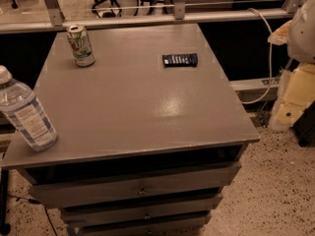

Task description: Pick rxbar blueberry

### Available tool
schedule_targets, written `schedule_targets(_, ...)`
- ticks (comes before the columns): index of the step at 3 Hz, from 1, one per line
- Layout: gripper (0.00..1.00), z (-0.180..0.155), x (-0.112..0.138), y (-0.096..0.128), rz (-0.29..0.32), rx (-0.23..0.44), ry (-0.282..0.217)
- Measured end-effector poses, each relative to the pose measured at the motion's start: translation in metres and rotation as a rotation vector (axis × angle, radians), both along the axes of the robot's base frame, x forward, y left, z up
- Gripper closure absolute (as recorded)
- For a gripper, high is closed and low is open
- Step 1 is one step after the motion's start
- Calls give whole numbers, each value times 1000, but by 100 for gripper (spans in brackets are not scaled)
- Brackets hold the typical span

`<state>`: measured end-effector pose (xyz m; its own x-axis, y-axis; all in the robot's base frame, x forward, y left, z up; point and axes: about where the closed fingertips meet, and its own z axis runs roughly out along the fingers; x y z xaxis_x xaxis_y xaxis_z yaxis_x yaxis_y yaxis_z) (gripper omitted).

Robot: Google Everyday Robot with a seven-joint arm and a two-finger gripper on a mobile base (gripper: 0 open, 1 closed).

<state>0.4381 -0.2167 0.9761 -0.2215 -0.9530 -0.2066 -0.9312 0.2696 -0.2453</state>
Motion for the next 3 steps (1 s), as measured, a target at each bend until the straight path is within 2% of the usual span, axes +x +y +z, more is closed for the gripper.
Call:
schedule_targets(1, 0, 0, 0, 0, 0, 0, 0)
schedule_targets(2, 0, 0, 11, -4, -24, 39, -27)
schedule_targets(3, 0, -11, 73, -5, -55, 218, -95)
